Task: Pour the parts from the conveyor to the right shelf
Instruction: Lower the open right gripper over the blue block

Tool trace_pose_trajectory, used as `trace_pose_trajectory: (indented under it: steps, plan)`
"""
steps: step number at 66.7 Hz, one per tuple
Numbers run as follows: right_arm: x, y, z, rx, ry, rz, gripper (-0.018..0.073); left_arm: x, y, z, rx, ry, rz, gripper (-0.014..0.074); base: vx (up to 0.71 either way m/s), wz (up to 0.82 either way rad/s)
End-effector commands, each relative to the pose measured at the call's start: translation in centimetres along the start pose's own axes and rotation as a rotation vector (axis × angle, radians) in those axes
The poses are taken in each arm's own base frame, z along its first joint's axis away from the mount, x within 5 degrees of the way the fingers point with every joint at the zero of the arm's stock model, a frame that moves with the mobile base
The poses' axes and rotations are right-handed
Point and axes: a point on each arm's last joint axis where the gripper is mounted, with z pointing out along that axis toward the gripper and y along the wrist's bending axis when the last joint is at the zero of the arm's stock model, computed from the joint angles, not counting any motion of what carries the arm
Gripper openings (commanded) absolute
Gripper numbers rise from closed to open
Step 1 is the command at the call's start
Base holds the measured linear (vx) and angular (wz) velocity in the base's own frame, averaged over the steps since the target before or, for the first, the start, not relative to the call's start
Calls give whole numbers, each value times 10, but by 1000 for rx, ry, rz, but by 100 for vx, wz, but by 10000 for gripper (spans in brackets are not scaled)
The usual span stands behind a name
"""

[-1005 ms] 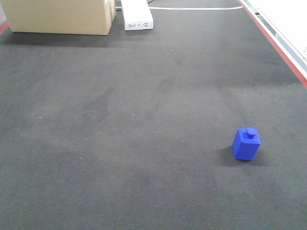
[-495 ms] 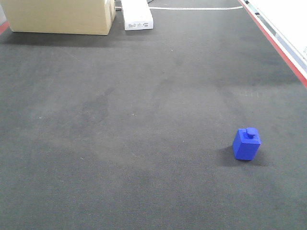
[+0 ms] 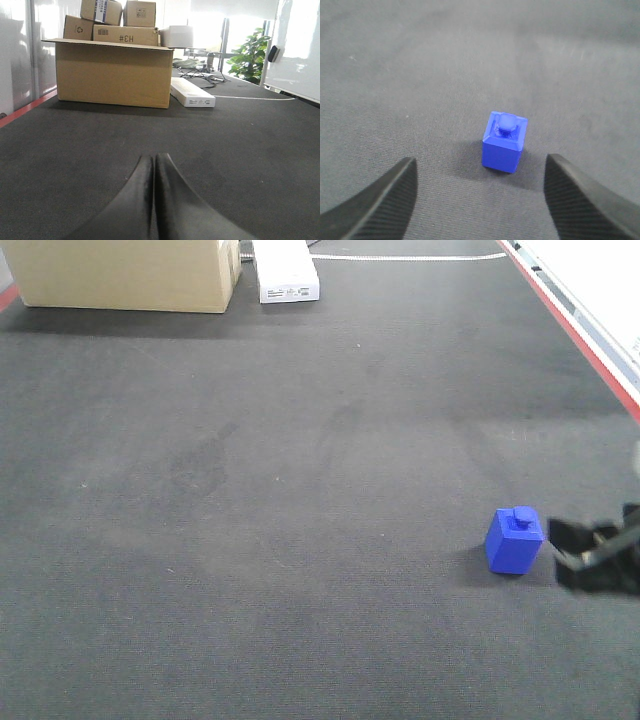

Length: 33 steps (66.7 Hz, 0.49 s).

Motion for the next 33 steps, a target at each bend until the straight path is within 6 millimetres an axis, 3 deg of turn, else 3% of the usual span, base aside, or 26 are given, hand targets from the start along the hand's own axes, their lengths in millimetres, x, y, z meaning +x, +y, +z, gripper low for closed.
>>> trace_pose_trajectory:
  steps: [1, 21, 33]
  plan:
    - [-33, -2, 7, 17, -22, 30, 541, 1, 0, 0, 11, -60, -16, -6, 0, 0]
    - [-80, -10, 66, 110, 271, 100, 541, 1, 0, 0, 11, -60, -16, -6, 0, 0]
    - [-91, -13, 101, 147, 441, 67, 540, 1, 0, 0, 11, -60, -16, -6, 0, 0]
